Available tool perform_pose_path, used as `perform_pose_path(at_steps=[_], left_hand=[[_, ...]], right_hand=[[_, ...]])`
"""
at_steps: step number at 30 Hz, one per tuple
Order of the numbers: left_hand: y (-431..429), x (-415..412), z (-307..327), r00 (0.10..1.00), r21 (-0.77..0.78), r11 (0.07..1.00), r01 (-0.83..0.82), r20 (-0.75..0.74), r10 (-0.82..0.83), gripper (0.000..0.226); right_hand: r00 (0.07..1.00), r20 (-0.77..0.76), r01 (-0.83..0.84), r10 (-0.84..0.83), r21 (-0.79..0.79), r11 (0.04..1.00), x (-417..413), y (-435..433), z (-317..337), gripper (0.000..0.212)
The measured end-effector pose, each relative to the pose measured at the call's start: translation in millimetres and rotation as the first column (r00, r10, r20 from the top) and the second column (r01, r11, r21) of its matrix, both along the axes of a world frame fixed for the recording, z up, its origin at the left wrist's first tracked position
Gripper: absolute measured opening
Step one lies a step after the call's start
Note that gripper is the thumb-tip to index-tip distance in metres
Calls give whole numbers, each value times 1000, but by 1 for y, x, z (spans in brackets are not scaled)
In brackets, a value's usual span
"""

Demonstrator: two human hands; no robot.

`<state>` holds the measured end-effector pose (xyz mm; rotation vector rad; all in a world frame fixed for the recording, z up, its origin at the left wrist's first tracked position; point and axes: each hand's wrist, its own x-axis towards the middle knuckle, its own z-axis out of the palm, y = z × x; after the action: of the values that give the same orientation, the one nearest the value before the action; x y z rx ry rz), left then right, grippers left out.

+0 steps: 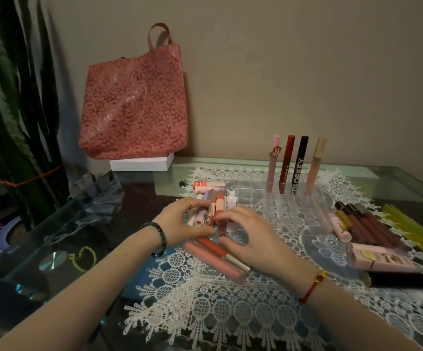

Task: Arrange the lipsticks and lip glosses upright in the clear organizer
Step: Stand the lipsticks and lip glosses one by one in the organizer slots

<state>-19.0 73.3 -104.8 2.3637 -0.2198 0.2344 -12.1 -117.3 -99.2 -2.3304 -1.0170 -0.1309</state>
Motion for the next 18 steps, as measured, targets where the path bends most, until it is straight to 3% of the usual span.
perform_pose_path(at_steps=[5, 11, 13, 18], left_hand=[[-3, 12, 18, 986, 245, 959, 146, -116, -121, 91], [-1, 41, 32, 938, 543, 779, 312, -306, -163, 131], [-3, 45, 34, 925, 577, 743, 339, -349, -151, 134], [-2, 50, 32, 923, 550, 766, 333, -354, -147, 139]], right_hand=[[1000, -3, -4, 4, 24, 1000, -2, 0, -1, 35], [1000, -20, 5, -4, 45, 999, -1, -2, -3, 38], [1000, -20, 2, -1, 45, 999, 0, -2, -3, 38], [1000, -31, 0, 1, 53, 999, 1, -3, -5, 39]])
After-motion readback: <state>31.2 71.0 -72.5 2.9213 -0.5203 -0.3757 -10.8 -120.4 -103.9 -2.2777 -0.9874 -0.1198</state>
